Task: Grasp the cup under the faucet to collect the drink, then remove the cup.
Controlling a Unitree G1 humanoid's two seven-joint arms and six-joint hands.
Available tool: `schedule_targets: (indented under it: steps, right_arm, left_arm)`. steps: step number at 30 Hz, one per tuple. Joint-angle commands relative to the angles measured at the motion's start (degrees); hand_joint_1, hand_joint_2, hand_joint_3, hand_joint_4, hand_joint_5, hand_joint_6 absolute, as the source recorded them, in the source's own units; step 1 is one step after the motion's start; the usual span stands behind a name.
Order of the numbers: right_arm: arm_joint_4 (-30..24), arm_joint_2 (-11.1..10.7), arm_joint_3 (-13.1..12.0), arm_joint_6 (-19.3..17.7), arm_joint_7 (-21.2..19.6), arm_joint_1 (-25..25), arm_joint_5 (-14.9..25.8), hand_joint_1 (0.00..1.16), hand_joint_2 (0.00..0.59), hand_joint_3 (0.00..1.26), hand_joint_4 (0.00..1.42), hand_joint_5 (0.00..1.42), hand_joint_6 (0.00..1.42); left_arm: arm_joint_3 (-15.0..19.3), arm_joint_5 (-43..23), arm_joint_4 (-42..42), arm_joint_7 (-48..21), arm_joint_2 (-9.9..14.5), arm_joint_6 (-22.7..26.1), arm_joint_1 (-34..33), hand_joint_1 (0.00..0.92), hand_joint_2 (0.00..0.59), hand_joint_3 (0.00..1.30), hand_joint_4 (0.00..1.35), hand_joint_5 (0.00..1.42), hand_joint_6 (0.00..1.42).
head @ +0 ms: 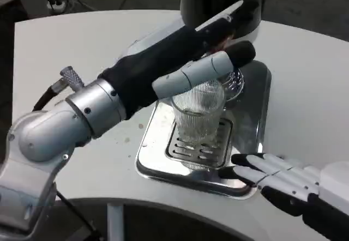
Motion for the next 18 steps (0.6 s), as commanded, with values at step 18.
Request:
schedule_targets:
  steps: [18]
  right_arm:
    - [-0.8, 2.4, 0.0, -2.0, -0.6, 0.8, -1.0, 0.53, 0.456, 0.1, 0.03, 0.0, 0.0]
  left_arm:
    - [-5.4, 9.9, 1.9, -2.6, 2.4, -5.3, 1.2, 0.0, 0.102, 0.0, 0.0, 0.0, 0.0]
